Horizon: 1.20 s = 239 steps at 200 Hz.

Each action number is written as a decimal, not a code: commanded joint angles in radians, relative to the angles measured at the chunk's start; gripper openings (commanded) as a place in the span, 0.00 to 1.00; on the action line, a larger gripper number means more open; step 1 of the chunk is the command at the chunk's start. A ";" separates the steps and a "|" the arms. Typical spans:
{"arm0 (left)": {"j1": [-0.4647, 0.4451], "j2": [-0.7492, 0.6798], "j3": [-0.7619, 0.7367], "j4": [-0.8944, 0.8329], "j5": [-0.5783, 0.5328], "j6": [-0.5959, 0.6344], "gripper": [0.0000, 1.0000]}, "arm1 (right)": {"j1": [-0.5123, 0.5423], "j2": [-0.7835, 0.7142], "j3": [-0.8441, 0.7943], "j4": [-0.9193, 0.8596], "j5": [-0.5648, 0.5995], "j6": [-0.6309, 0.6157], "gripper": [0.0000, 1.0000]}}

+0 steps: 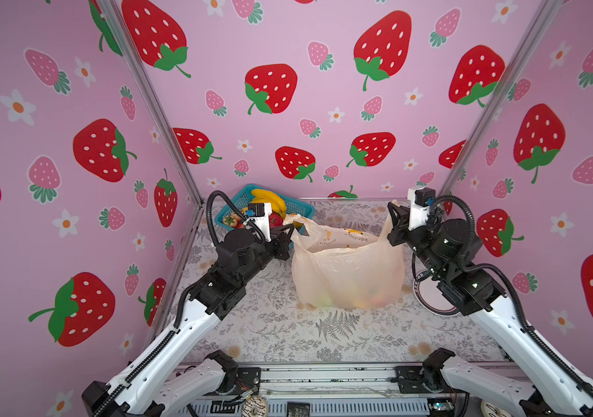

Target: Place the fake fruits into the plastic bag and tie a complex knot

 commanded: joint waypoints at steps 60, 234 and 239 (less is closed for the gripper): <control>0.003 0.007 -0.038 0.061 0.043 0.132 0.18 | -0.129 0.198 0.073 0.001 -0.321 -0.020 0.00; 0.278 0.143 0.208 -0.141 0.745 0.625 0.86 | -0.182 0.438 0.300 -0.025 -0.675 -0.052 0.00; 0.277 0.154 0.217 -0.142 0.761 0.625 0.86 | -0.182 0.437 0.300 -0.024 -0.675 -0.051 0.00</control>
